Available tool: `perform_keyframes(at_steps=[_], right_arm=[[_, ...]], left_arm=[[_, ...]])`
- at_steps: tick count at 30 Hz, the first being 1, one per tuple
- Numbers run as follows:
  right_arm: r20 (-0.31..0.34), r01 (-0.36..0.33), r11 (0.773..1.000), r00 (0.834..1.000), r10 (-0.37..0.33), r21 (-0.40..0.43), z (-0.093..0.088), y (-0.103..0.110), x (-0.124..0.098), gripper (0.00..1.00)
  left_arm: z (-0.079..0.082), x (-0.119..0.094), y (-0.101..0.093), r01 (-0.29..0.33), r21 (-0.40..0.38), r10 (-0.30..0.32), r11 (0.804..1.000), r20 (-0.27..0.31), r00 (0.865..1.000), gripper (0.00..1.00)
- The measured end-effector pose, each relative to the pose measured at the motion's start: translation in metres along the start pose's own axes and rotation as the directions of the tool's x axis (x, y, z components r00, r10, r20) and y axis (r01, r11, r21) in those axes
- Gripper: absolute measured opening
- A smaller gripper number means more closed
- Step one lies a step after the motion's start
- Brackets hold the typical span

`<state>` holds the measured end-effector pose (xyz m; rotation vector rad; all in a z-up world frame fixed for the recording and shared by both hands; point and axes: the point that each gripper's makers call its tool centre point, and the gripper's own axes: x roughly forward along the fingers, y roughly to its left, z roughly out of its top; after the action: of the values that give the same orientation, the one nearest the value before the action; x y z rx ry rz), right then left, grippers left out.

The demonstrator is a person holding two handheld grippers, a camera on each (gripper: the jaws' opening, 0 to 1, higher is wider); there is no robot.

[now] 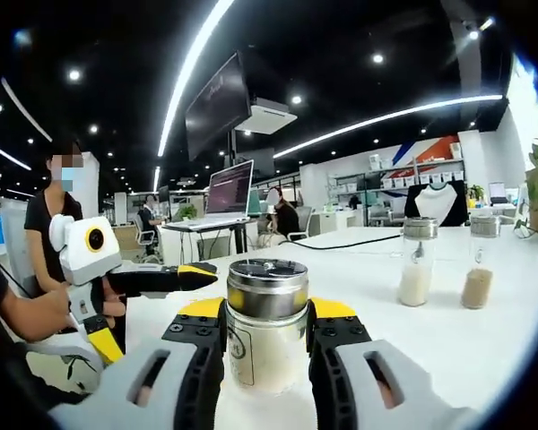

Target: Rotate the seasoning bottle until the label or dispensing opening points toward the visible target arrow and the bottle remains upright within the marked orientation range

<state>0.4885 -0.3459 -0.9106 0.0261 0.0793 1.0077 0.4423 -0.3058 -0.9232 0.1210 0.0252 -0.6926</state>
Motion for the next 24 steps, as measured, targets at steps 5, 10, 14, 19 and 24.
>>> perform_keyframes(at_steps=[5,10,14,19,24], right_arm=[[-0.018,0.036,0.999,0.999,-0.035,0.031,-0.008,-0.017,0.009,0.33],[-0.034,0.062,0.998,0.998,-0.061,0.007,-0.013,-0.025,0.015,0.33],[-0.049,0.074,0.997,0.996,-0.074,0.001,-0.018,-0.03,0.019,0.33],[-0.049,0.094,0.996,0.994,-0.094,-0.008,-0.02,-0.038,0.018,0.33],[-0.068,0.1,0.994,0.992,-0.103,-0.044,-0.022,-0.041,0.015,0.33]], left_arm=[[0.0,-0.004,0.006,-0.02,-0.002,0.02,1.0,-0.004,1.0,1.0],[0.0,-0.006,0.01,-0.03,-0.004,0.03,1.0,-0.006,1.0,1.0],[-0.001,-0.008,0.012,-0.034,-0.006,0.034,0.999,-0.014,0.999,1.0],[-0.001,-0.01,0.013,-0.039,-0.004,0.039,0.999,-0.018,0.999,1.0],[-0.002,-0.01,0.014,-0.041,-0.004,0.041,0.999,-0.02,0.999,1.0]])
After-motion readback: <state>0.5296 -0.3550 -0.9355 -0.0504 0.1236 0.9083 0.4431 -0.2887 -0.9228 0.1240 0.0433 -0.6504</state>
